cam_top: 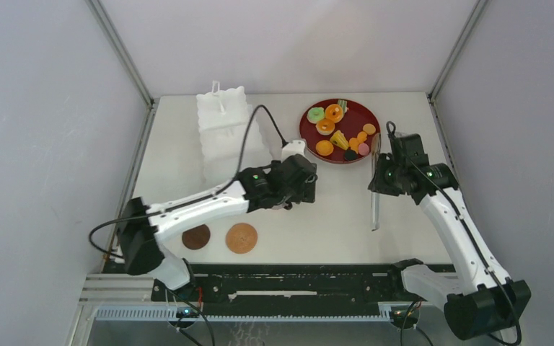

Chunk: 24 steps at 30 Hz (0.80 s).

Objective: Serve the afternoon tea

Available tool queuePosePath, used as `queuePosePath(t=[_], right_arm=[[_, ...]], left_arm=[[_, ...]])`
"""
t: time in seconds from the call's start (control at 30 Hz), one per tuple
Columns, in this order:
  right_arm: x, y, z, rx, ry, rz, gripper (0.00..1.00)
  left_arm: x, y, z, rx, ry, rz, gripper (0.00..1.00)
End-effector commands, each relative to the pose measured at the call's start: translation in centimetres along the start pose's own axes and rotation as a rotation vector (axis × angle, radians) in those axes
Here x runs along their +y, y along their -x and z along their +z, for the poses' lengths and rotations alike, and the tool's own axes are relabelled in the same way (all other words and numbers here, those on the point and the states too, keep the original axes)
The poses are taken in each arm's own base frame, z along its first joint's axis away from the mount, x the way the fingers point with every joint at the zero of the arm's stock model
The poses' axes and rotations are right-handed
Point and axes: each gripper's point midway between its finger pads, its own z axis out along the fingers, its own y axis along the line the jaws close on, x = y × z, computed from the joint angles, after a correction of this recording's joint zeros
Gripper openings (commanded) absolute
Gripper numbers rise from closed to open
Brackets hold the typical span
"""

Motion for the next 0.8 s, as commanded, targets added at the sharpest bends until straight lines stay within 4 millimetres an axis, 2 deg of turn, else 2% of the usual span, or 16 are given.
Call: queuePosePath(t=[0.0,0.1,0.2,0.33,0.4,0.57,0.77], right_arm=[[2.4,3.5,0.0,-0.028,0.055,-0.081,0.34],[3.5,4.8,0.9,0.018,0.068,-0.1,0.36],[4.2,6.3,1.8,0.057,0.076,-0.146,0.36],[3.5,6.8,3.4,0.191,0.009,-0.221,0.41],[3.0,6.7,4.2,0.257,-0.027,-0.252,0.43],[2.6,7.4,5.2,0.301,-0.061,-0.278,0.5],[2.7,9.0,6.5,0.296,-0.104,-0.338,0.5]], left_arm=[[-0.4,3.8,-5.9,-0.109,-0.126,0.082,0.77],[0.6,5.4,-8.3,-0.149,-0.127,0.13,0.79],[2.3,7.9,-10.1,-0.198,-0.117,0.127,0.8],[6.0,11.2,-11.8,-0.271,-0.091,0.036,0.8],[7.5,12.1,-12.4,-0.307,-0.073,0.008,0.8],[10.3,12.8,-12.9,-0.341,-0.017,-0.025,0.8],[11.9,12.3,-11.7,-0.308,0.016,-0.029,0.8]])
